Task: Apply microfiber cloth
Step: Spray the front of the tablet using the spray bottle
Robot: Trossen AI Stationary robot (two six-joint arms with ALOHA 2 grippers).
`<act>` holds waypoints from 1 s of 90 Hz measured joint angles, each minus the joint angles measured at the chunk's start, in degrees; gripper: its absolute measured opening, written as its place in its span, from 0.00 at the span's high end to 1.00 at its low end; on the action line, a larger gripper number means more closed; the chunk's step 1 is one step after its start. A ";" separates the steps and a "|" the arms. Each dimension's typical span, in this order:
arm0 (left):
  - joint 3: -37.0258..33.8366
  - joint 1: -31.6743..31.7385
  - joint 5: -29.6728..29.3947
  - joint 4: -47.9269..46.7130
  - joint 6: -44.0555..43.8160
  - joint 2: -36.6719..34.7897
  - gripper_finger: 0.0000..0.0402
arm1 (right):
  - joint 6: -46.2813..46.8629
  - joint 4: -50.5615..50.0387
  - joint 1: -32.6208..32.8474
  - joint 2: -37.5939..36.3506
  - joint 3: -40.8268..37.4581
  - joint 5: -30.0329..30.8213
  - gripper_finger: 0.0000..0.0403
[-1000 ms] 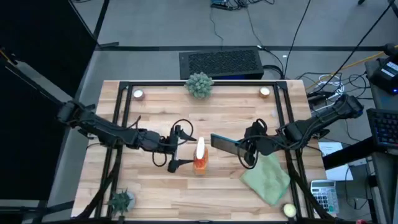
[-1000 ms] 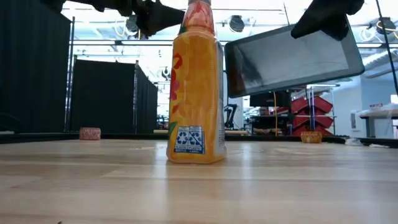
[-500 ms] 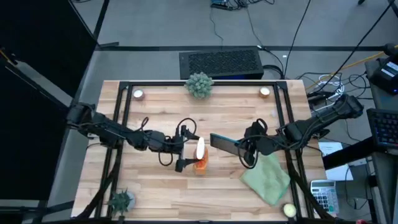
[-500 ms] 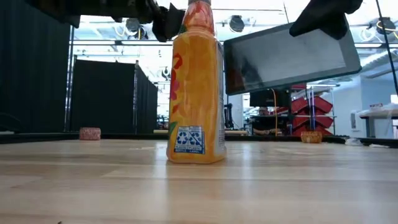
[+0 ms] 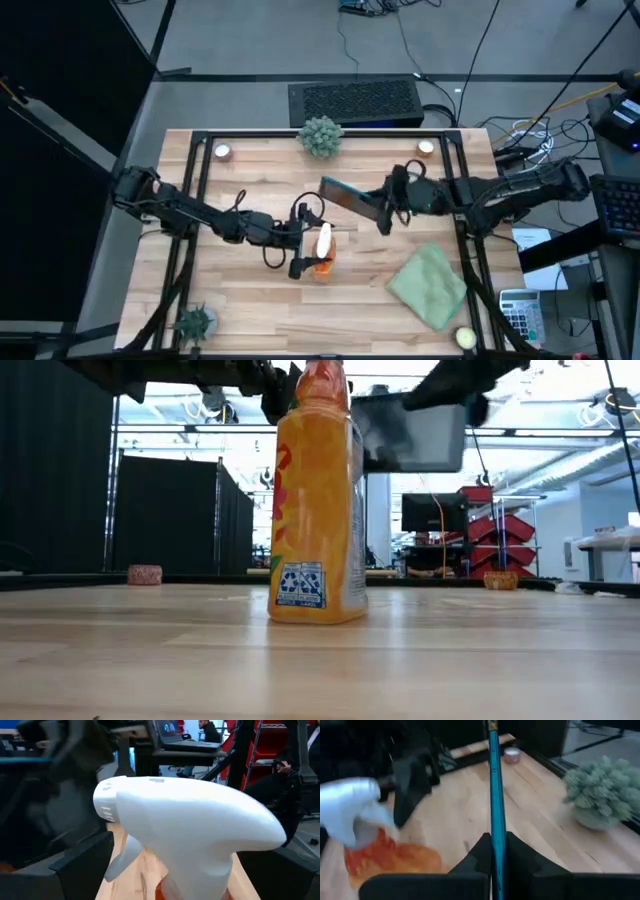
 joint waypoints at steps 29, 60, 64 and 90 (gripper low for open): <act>0.00 0.00 -0.39 0.00 -0.17 0.00 0.01 | 10.20 4.50 -6.80 2.34 -0.02 -14.81 0.97; 0.00 0.00 -0.59 0.00 -2.05 0.00 0.02 | 8.54 8.71 -6.80 2.51 -0.02 -19.41 0.97; 0.00 0.00 -0.59 -0.02 -2.05 0.00 0.04 | 8.38 8.59 -6.80 2.52 -0.02 -19.74 0.97; 0.00 -0.02 -0.63 0.06 -1.30 -0.02 0.32 | 7.28 8.65 -6.77 2.58 -0.02 -20.39 0.97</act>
